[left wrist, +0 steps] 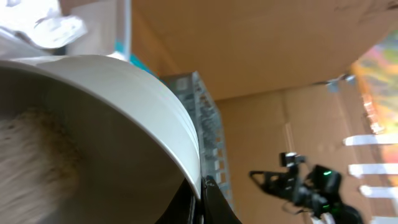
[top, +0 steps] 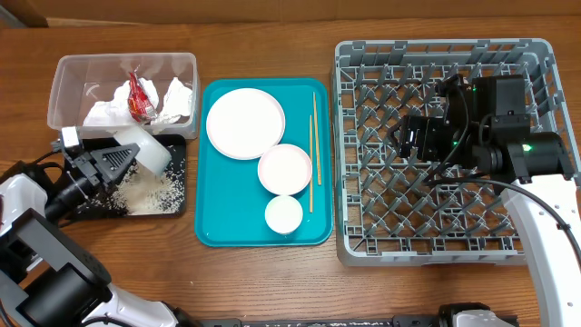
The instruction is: Sort waste into correct bins and load items into the dishwasher
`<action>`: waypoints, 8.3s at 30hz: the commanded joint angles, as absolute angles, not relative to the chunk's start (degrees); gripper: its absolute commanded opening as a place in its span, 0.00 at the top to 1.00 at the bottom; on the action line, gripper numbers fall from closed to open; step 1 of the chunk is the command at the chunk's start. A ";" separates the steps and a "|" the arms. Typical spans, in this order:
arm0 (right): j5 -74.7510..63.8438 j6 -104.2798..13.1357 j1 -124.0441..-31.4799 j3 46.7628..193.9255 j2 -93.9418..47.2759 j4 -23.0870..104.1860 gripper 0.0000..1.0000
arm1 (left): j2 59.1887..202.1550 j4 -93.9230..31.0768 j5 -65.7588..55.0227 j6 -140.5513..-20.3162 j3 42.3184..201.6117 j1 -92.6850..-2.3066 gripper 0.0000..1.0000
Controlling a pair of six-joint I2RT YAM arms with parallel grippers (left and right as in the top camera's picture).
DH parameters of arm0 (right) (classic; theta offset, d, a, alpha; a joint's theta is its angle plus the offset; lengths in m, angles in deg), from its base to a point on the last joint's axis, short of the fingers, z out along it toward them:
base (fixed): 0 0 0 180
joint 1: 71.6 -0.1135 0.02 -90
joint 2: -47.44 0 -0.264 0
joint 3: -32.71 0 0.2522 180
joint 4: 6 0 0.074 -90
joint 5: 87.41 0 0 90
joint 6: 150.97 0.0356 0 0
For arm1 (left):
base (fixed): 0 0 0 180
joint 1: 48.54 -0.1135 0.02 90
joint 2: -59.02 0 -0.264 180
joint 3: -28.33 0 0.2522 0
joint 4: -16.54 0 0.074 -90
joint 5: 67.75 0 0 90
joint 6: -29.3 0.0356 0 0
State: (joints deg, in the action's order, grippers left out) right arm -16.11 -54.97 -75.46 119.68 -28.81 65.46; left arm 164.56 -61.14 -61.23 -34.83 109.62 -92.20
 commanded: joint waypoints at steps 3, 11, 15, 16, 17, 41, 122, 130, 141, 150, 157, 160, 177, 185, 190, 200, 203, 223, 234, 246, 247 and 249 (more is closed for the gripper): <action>-16.52 -55.04 -75.72 120.73 -28.79 65.59 0.00 | 163.27 -60.94 -68.32 -42.22 109.53 -92.51 0.96; -16.57 -55.01 -75.72 120.73 -28.79 65.61 0.00 | 163.27 -60.98 -68.32 -50.06 109.53 -92.51 0.96; -16.57 -55.01 -75.72 120.73 -28.79 65.61 0.00 | 163.25 -60.66 -68.36 -52.86 109.53 -92.51 0.96; -16.57 -55.01 -75.72 120.73 -28.79 65.67 0.00 | 163.25 -60.46 -68.32 -53.63 109.53 -92.51 0.96; -16.55 -55.04 -75.72 120.73 -28.79 65.67 0.00 | 163.25 -59.76 -68.36 -53.78 109.53 -92.51 0.96; -16.52 -55.04 -75.72 120.73 -28.79 65.98 0.00 | 153.04 -68.66 -28.16 -54.98 125.62 -68.73 0.96; -24.39 -54.97 -75.72 120.70 -28.79 66.18 0.00 | 165.85 -77.27 -8.10 -49.93 133.18 -29.58 0.96; -36.92 -54.90 -75.72 120.68 -28.79 62.46 0.00 | 165.85 -77.75 -29.13 -46.41 136.22 -36.69 0.96; -47.69 -54.77 -76.02 120.68 -28.92 53.96 0.00 | 165.85 -74.82 -51.68 -45.21 136.22 -40.05 0.96; -51.52 -53.55 -78.87 120.68 -29.16 46.48 0.01 | 165.85 -73.49 -58.83 -45.23 136.22 -40.34 0.96; -53.42 -54.01 -79.00 120.68 -29.16 44.19 0.01 | 165.85 -72.33 -66.15 -45.23 136.22 -43.75 0.96; -58.47 -55.69 -79.00 120.68 -29.31 41.24 0.01 | 165.85 -72.39 -66.90 -45.23 136.22 -45.06 0.96; -72.11 -55.43 -80.90 120.68 -36.55 29.04 0.04 | 165.85 -73.68 -68.40 -45.45 136.22 -43.90 0.96; -70.31 -55.41 -84.57 120.68 -36.65 26.05 0.06 | 165.85 -73.71 -68.40 -45.47 136.22 -42.63 0.96; -69.90 -55.43 -86.08 120.68 -37.51 25.76 0.09 | 165.85 -73.71 -68.40 -45.45 136.22 -42.48 0.96; -69.48 -55.41 -86.17 120.68 -37.57 25.59 0.30 | 165.85 -73.71 -68.38 -45.45 136.22 -42.48 0.96; -69.48 -55.41 -86.17 120.68 -37.57 25.35 0.34 | 165.85 -73.71 -68.38 -45.47 136.22 -42.50 0.96; -64.41 -52.85 -82.69 120.68 -37.55 29.68 0.44 | 165.85 -73.40 -66.13 -45.47 136.22 -45.85 0.41; -49.35 -52.81 -73.34 120.81 -35.61 51.27 0.43 | 165.85 -71.17 -41.21 -46.04 136.22 -51.24 0.36; -16.35 -37.59 -79.46 120.86 -23.52 75.27 0.43 | 165.85 -66.82 -12.97 -53.74 136.22 -51.05 0.34; -14.43 -35.98 -80.68 120.86 -22.84 76.76 0.43 | 165.85 -66.82 -12.17 -53.74 136.22 -51.03 0.34; -9.18 -31.93 -83.94 120.86 -22.19 80.17 0.43 | 165.85 -66.78 -11.16 -53.74 136.22 -51.05 0.34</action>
State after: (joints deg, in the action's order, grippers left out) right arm -20.83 -39.87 -80.26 119.85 -23.80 77.67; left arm 165.35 -66.80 -17.21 -52.38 135.14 -51.27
